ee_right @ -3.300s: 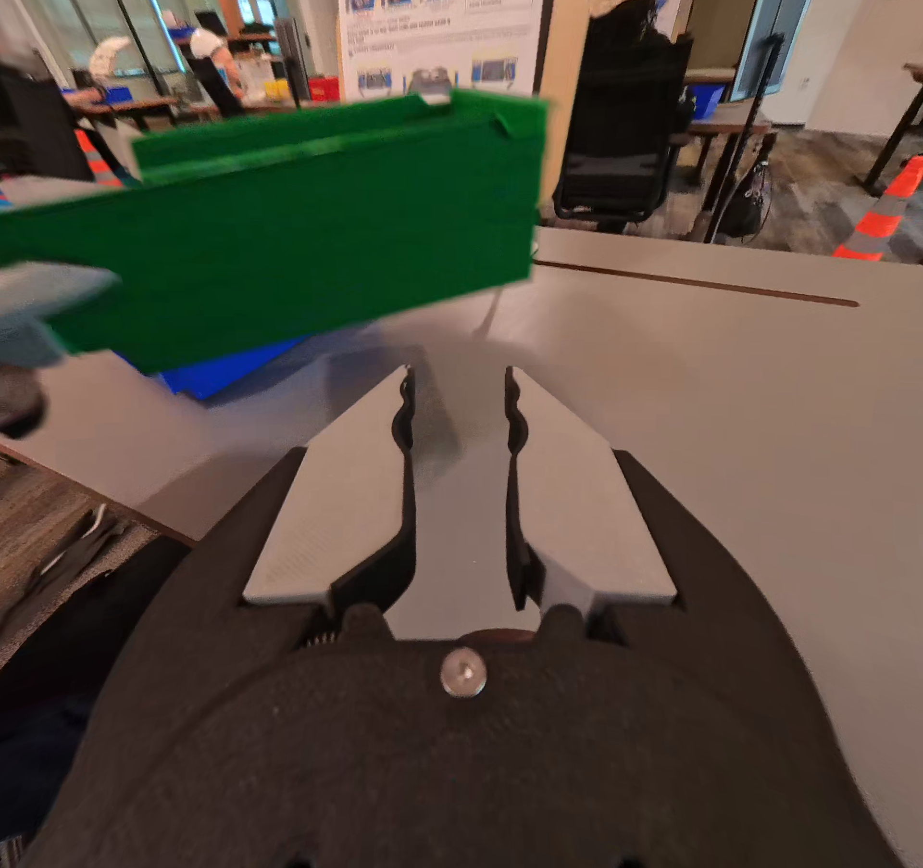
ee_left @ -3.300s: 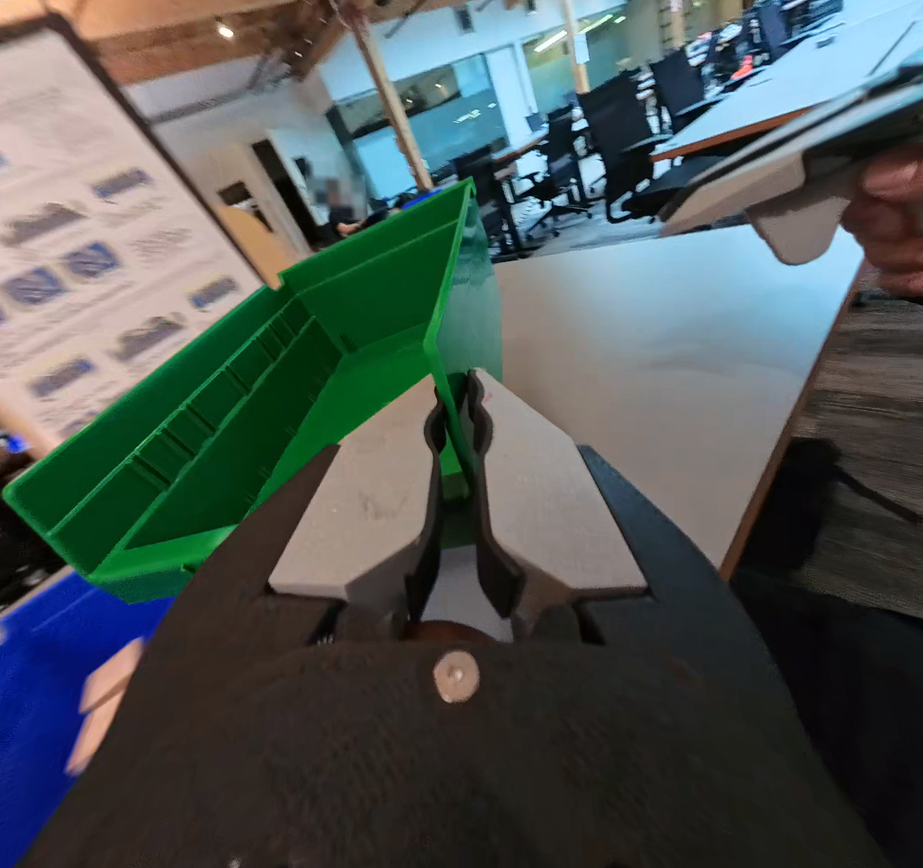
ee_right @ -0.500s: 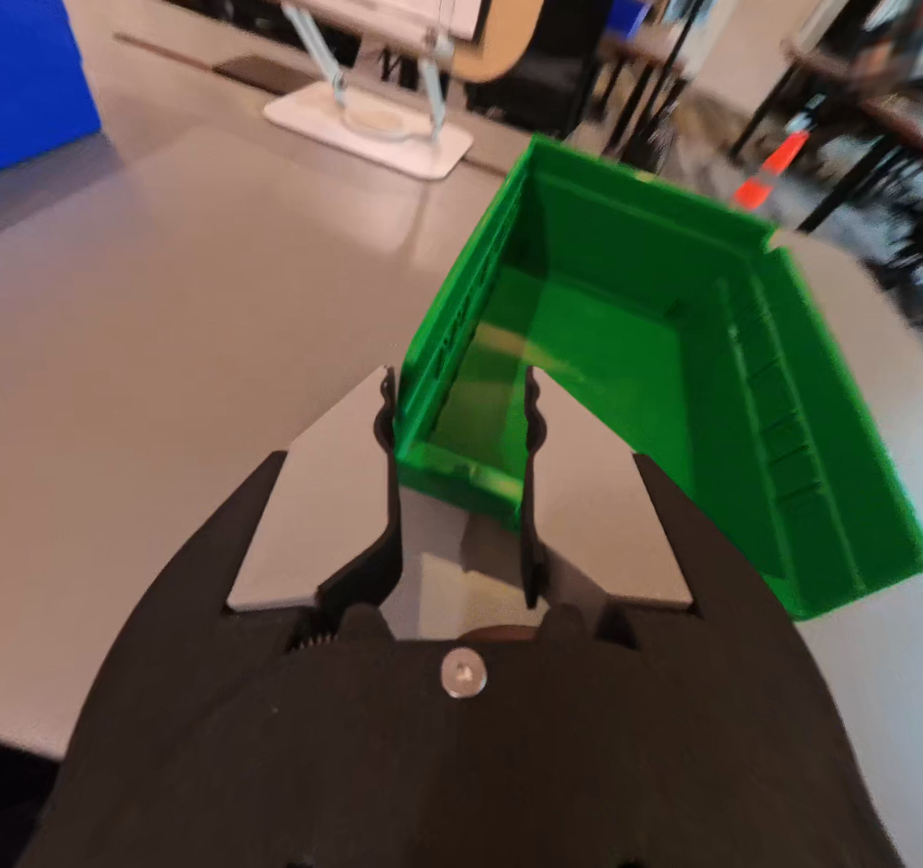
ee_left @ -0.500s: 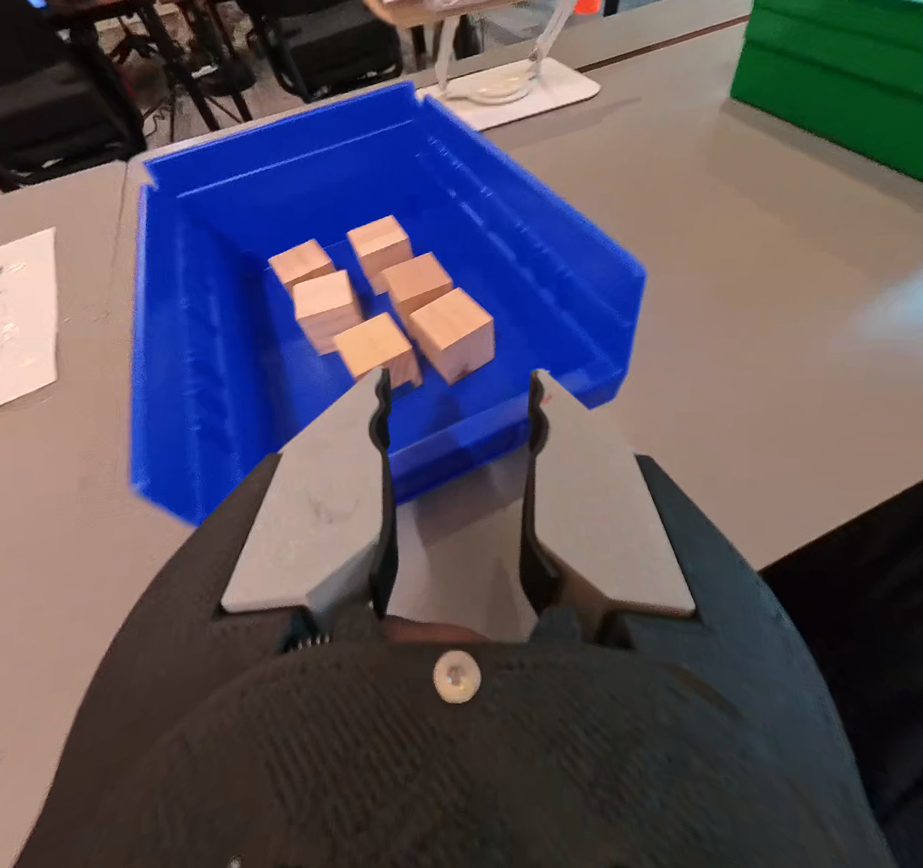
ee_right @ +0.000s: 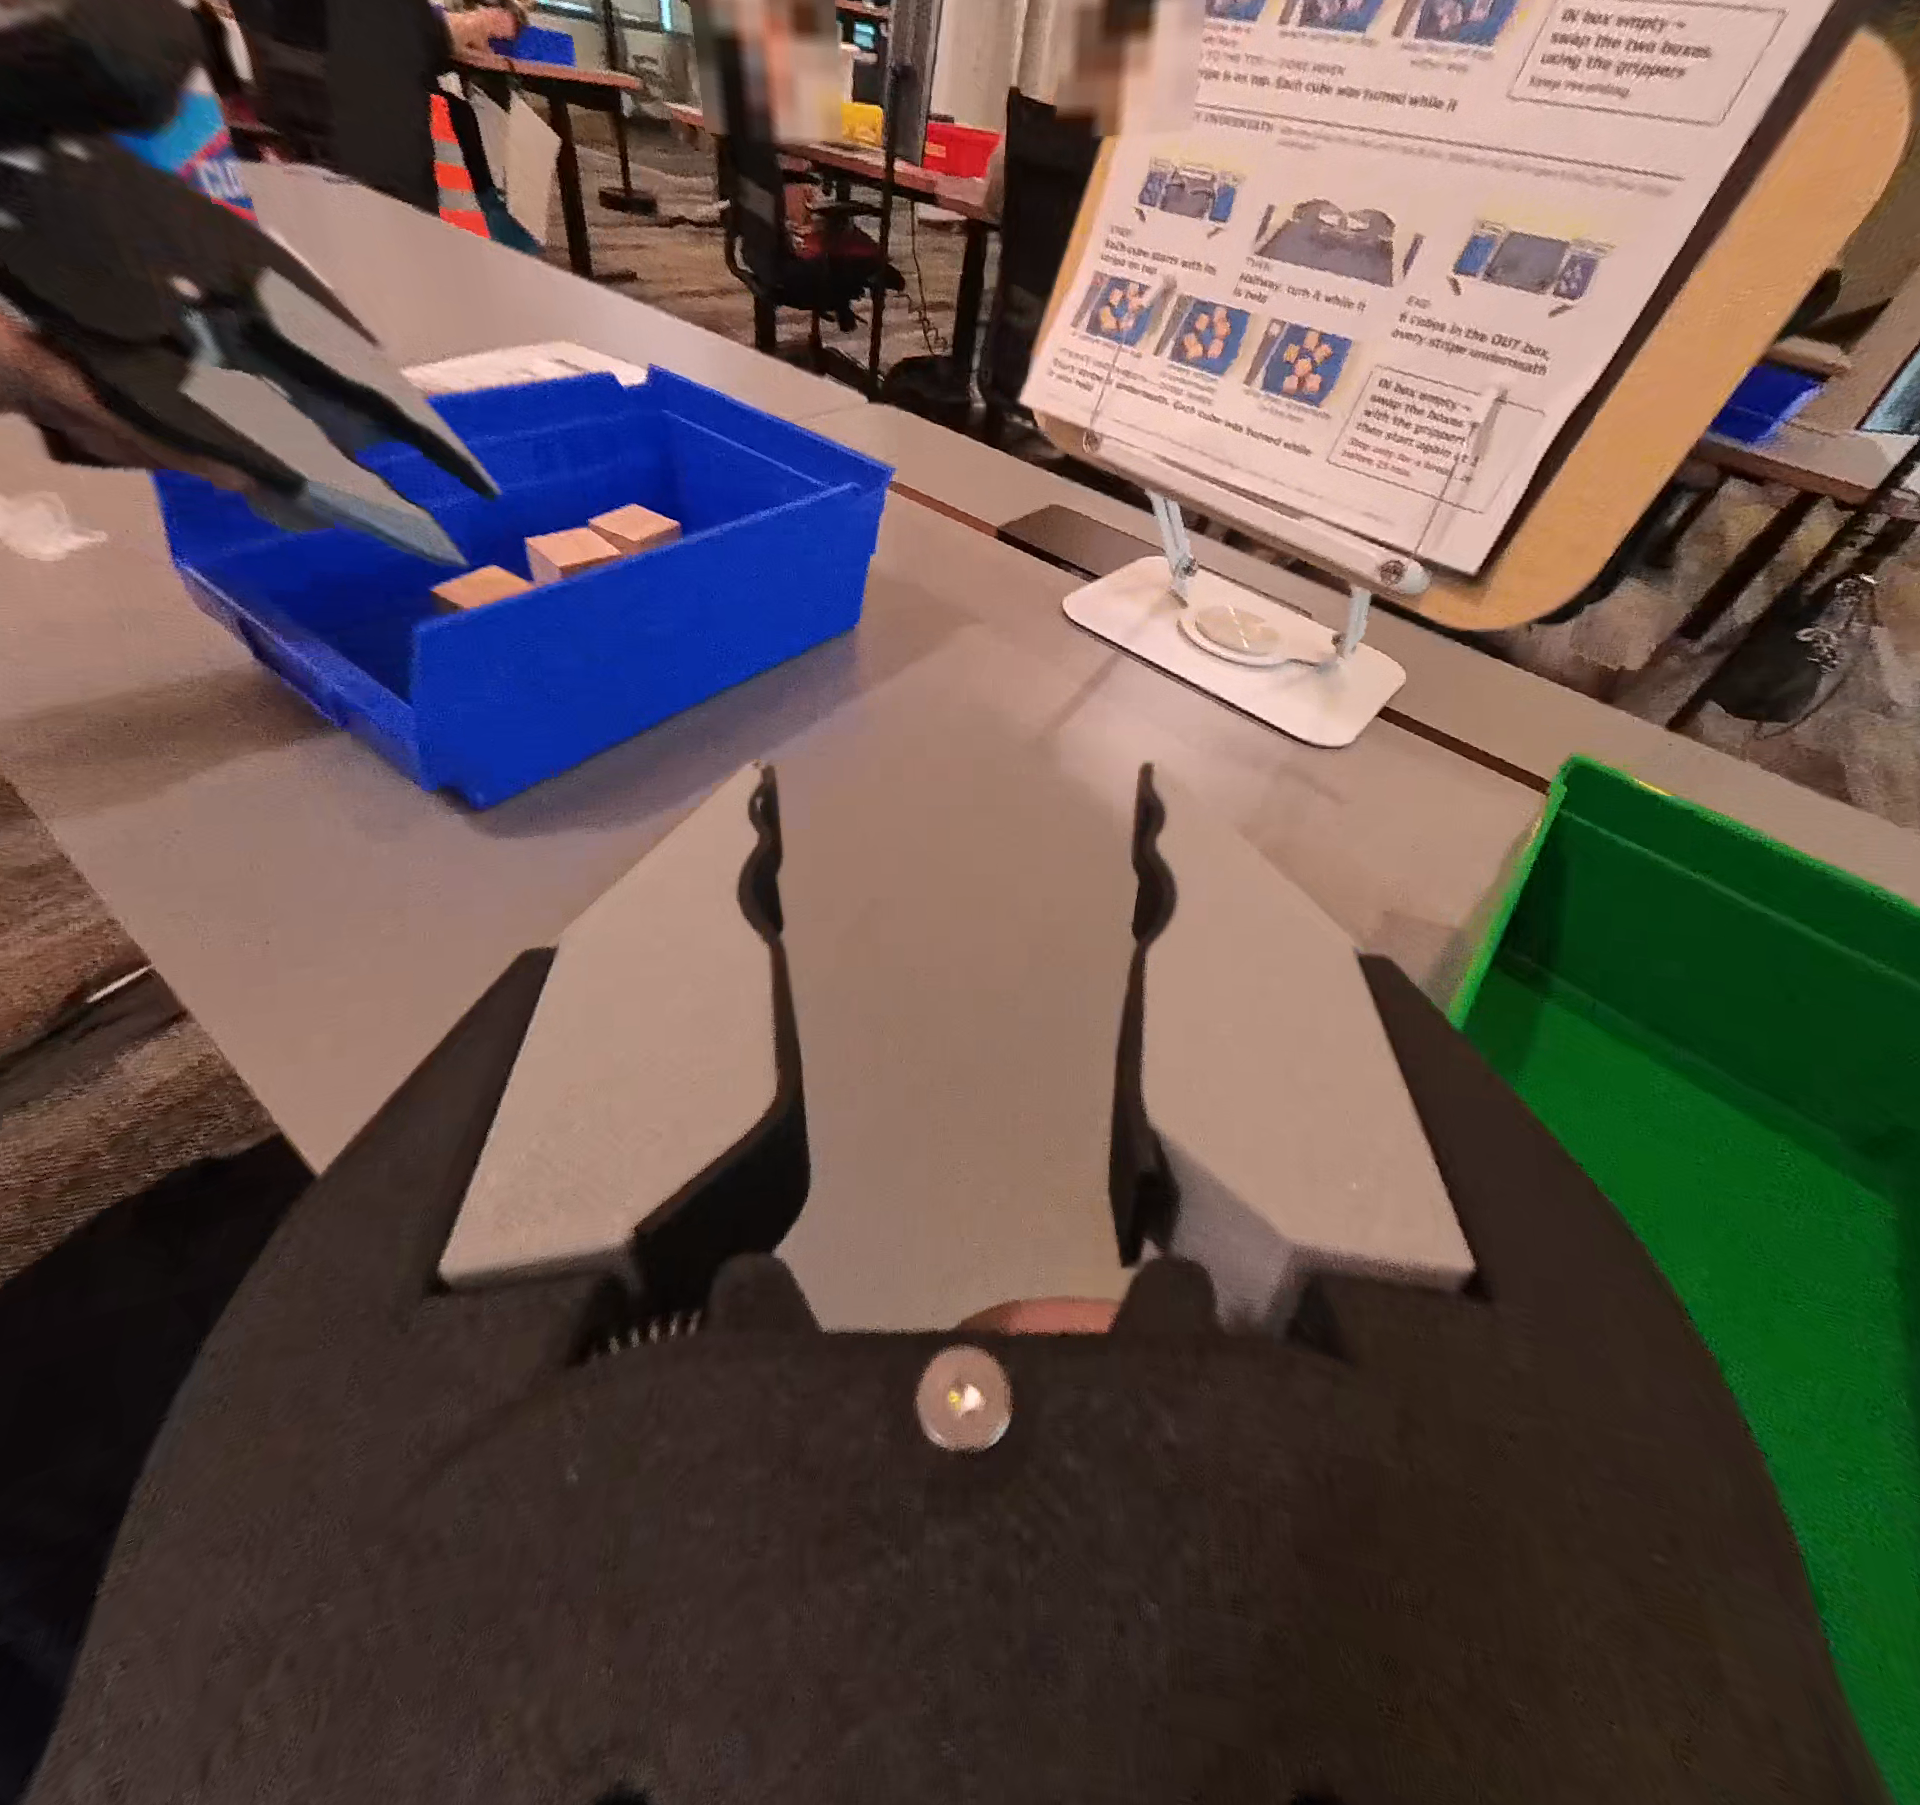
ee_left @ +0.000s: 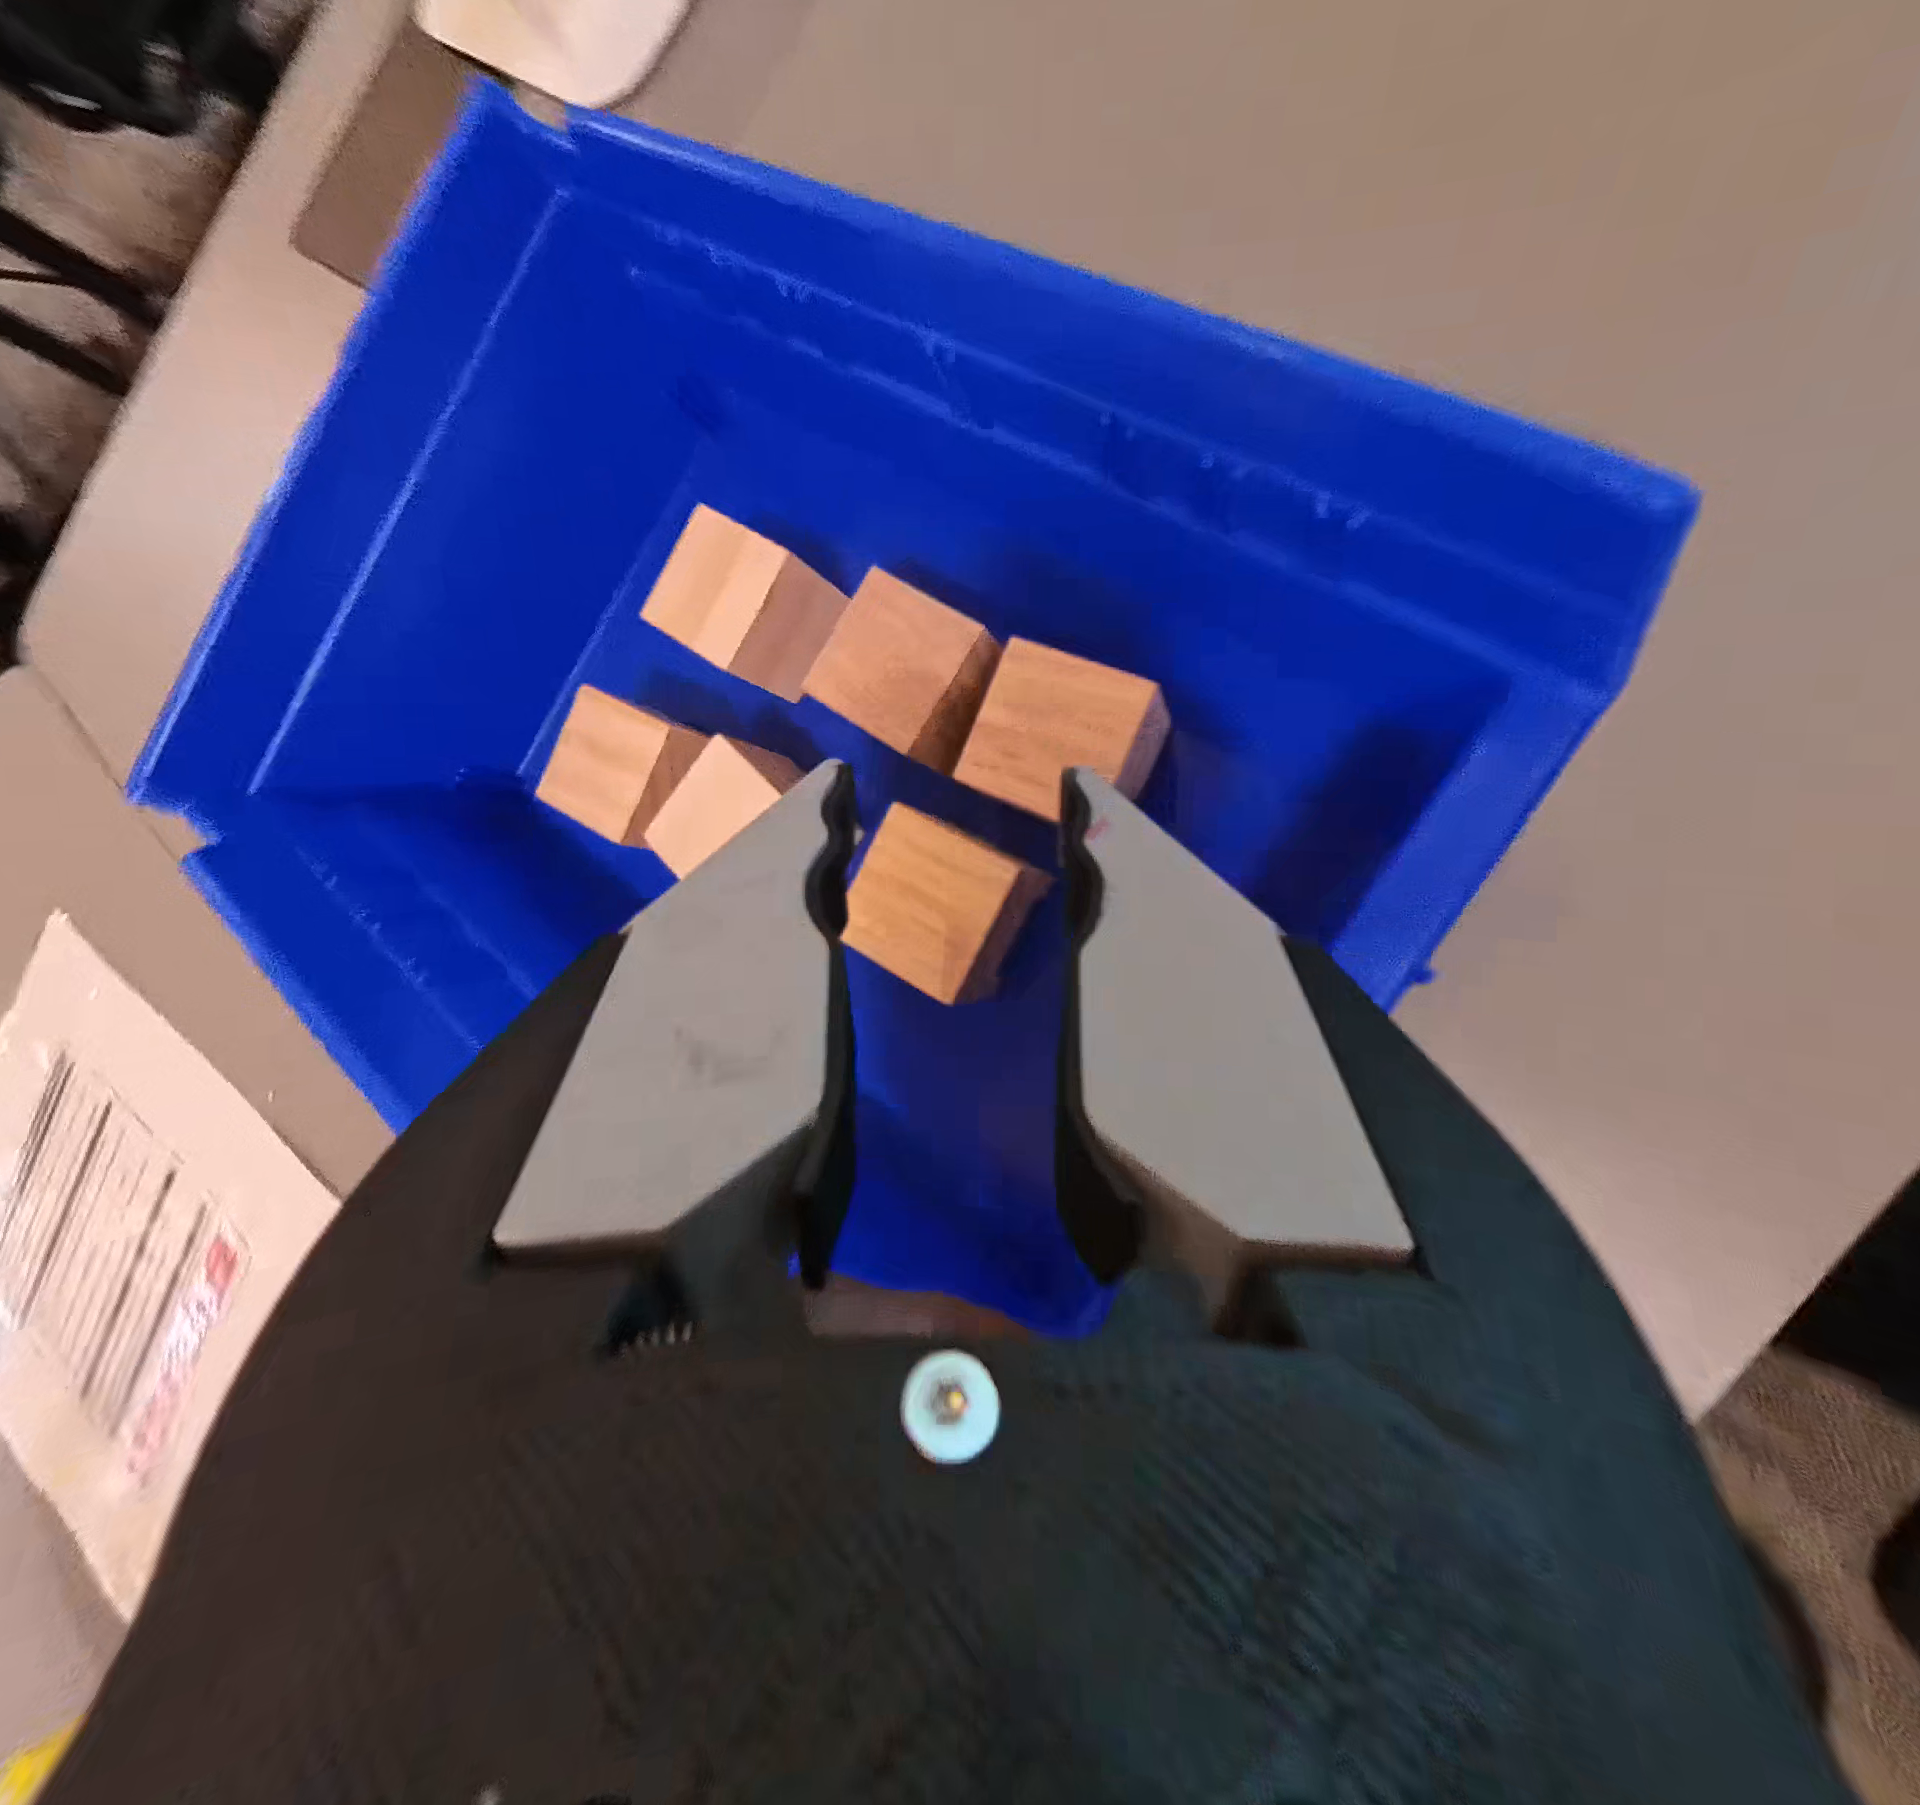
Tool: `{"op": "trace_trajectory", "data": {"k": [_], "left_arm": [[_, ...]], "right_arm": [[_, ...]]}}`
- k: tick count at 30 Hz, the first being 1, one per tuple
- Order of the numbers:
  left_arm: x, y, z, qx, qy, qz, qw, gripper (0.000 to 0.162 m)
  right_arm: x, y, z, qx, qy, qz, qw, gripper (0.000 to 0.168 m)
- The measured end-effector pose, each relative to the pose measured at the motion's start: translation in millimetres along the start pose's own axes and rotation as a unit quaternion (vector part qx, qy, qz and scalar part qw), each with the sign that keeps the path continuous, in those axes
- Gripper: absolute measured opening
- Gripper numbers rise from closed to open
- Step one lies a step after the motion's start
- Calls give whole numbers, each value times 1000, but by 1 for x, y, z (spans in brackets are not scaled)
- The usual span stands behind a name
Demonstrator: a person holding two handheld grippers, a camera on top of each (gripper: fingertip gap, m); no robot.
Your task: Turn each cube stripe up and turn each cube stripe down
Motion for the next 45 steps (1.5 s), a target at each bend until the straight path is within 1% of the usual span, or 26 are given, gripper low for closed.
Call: {"op": "trace_trajectory", "data": {"k": [1,3,4,7,8,9,10,11,15,16,17,19,21,24,25,27,29,31,32,34,36,39,41,43,44,45], "left_arm": [[5,1,-2,18,11,-29,999,38],[12,-3,-6,56,21,-95,994,31],[16,-3,-11,79,29,-108,990,28],[30,1,-27,125,82,-125,981,27],[34,3,-29,128,93,-128,979,31],[36,5,-27,122,91,-134,979,32],[37,8,-25,116,87,-136,980,27],[39,9,-25,115,90,-140,979,26],[40,9,-26,129,98,-151,975,22],[41,9,-26,134,101,-150,974,23],[41,9,-25,141,104,-146,974,27],[36,8,-24,157,116,-157,968,45],[31,9,-18,156,111,-169,967,53],[31,11,-19,160,122,-177,963,54],[34,10,-23,165,135,-179,960,53],[41,7,-34,179,170,-179,952,56],[50,4,-46,190,204,-176,944,56],[58,-1,-55,200,230,-178,935,45],[60,-2,-55,203,231,-179,934,45],[59,-5,-45,202,206,-181,940,45],[53,-1,-34,211,173,-156,949,45],[29,5,-8,218,93,-106,966,45],[3,11,13,212,23,-48,976,44],[-27,3,38,194,-79,5,978,44],[-44,-10,54,190,-143,19,971,45],[-61,-29,70,189,-212,29,958,44]], "right_arm": [[-1,2,5,2,-11,4,1000,66],[-4,4,11,5,-23,15,1000,65],[-5,3,12,6,-22,20,1000,66],[-11,-4,16,22,-28,26,999,66],[-13,-5,18,29,-35,32,998,66],[-15,-6,20,36,-41,38,998,66],[-17,-8,20,39,-44,42,997,66],[-19,-10,19,40,-45,41,997,66],[-21,-16,13,47,-37,39,997,66],[-20,-16,12,49,-35,40,997,66],[-20,-16,11,49,-33,42,997,66],[-19,-16,10,47,-29,41,998,66],[-18,-14,10,42,-25,40,998,66],[-18,-11,11,34,-21,38,998,65],[-18,-10,12,31,-21,37,999,65],[-17,-8,13,26,-20,37,999,65],[-17,-8,13,24,-20,37,999,64],[-17,-7,12,26,-19,38,999,64],[-17,-7,12,26,-18,38,999,64],[-17,-8,9,28,-16,39,999,63],[-14,-8,3,38,-10,50,998,62],[-5,-2,-8,64,7,99,993,61],[2,3,-14,86,11,134,987,61],[10,11,-19,112,14,174,978,61],[13,18,-19,129,12,204,970,61],[16,27,-19,150,9,241,959,61]]}}
Point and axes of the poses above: each gripper's, where its closed fingertips meet, x out along the fingers, z out of its top, y = z × x across the jaws, the point moved 4 cm from there along -x, back along the fingers, and after that the axes turned 13 degrees about z, right-handed, at the moved point
